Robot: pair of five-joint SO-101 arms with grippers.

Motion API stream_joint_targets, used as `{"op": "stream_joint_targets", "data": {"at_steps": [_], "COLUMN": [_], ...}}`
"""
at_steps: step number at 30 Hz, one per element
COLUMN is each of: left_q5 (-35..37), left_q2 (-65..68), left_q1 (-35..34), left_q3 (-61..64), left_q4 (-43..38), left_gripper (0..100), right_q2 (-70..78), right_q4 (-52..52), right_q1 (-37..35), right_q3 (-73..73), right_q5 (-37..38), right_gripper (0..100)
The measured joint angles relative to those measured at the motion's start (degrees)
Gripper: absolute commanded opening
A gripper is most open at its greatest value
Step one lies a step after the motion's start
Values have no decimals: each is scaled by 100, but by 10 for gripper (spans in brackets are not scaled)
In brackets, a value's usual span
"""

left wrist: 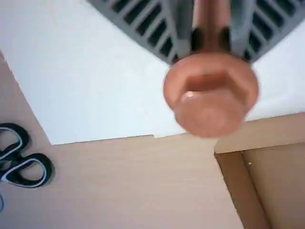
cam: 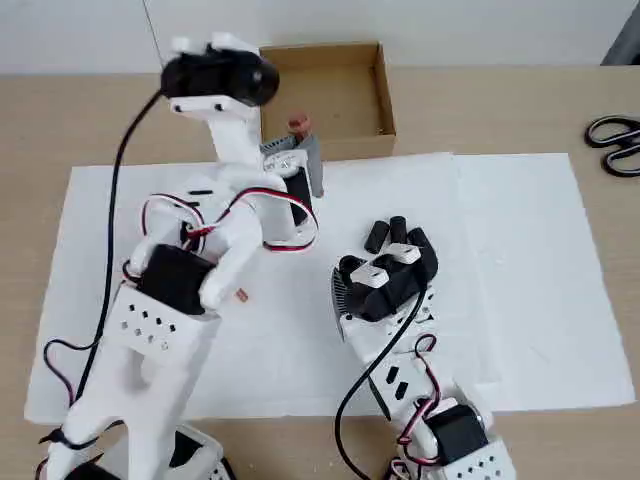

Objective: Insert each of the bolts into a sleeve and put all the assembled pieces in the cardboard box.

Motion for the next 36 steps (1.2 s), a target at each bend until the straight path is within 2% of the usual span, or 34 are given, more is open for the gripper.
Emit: {"op": "stream_joint_targets", "data": {"at_steps": [8, 14, 21, 24, 31, 36], "left_q5": [-211, -844, -967, -967, -923, -202], "left_q2": [-149, -1679, -2734, -2804, -2822, -2822], "left_q1": [0, 149, 220, 448, 782, 888], "left_q3": [290, 1029, 3103, 3473, 3552, 3552], "left_q4": [-114, -273, -1899, -2136, -2004, -1354], "left_gripper": [6, 6, 6, 6, 6, 6], "right_q2": [0, 0, 0, 0, 0, 0], "right_q4": [0, 0, 0, 0, 0, 0], "right_q1": [-44, -62, -62, -62, -237, -264], "right_q3": [167, 185, 202, 202, 202, 202], "right_q5": [0, 0, 0, 0, 0, 0], "right_gripper": [4, 4, 4, 4, 4, 4]}}
